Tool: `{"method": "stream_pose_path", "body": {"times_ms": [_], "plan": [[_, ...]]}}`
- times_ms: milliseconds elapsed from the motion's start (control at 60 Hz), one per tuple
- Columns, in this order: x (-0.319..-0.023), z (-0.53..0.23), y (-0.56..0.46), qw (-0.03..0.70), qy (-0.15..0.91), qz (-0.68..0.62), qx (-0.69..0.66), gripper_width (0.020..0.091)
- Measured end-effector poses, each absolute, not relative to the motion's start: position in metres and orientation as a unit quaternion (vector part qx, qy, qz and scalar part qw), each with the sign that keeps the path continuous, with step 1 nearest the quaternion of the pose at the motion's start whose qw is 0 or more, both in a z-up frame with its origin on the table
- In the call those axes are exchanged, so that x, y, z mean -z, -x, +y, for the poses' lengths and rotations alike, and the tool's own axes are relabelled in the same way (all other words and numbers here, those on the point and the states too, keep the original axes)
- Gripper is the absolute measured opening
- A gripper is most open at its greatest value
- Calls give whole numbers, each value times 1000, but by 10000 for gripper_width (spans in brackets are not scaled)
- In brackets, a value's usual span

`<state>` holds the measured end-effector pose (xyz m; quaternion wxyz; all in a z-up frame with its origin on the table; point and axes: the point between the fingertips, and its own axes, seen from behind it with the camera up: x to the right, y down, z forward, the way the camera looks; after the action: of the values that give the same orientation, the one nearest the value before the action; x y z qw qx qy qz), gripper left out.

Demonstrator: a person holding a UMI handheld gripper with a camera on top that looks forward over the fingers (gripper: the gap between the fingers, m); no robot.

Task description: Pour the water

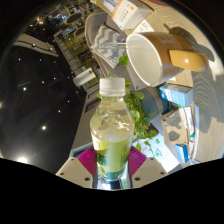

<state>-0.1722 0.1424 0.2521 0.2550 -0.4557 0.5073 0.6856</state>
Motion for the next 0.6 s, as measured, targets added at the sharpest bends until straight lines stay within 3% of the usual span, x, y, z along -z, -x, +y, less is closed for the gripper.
{"method": "stream_pose_path", "body": {"times_ms": [183, 333, 467, 600], "plan": [[-225, 155, 169, 225, 453, 527, -683, 385], [-227, 152, 174, 236, 499, 499, -668, 381], [-252, 140, 164, 309, 587, 420, -619, 381], [-292, 131, 128, 444, 681, 291, -504, 386]]}}
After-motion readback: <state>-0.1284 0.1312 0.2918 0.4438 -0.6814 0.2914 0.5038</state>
